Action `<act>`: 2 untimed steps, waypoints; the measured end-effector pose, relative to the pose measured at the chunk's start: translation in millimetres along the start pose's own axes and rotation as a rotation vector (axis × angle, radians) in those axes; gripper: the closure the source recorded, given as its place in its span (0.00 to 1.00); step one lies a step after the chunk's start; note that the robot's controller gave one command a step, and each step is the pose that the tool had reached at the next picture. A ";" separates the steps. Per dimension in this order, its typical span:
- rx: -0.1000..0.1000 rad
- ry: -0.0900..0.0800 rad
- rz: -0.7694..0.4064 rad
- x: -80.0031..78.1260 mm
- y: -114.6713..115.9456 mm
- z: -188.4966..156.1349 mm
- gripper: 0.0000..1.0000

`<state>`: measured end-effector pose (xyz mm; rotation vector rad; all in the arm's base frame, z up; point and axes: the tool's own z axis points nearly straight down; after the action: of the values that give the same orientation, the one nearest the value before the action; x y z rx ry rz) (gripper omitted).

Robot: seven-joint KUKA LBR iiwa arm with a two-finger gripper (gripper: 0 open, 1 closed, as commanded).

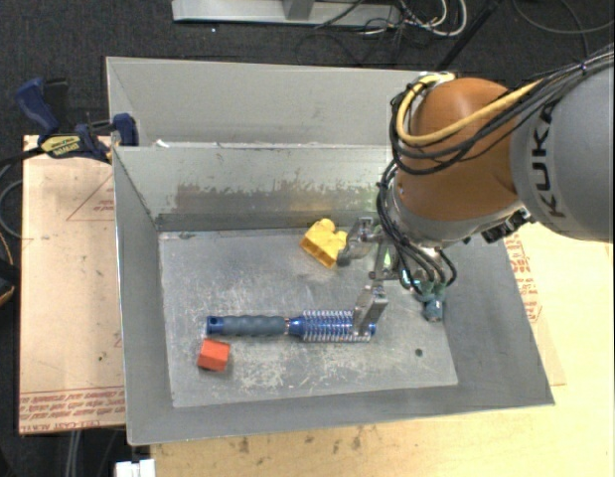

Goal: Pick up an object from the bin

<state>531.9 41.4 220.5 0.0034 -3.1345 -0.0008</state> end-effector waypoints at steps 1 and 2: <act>-0.004 -0.016 0.030 -16.3 -19.0 147.0 0.00; -0.003 -0.009 0.086 2.2 18.6 119.7 0.00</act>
Offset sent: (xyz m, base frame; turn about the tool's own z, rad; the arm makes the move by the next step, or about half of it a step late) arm 0.0113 -0.0207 -0.1505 0.0288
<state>528.8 60.1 100.8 -0.1323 -3.1406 -0.0050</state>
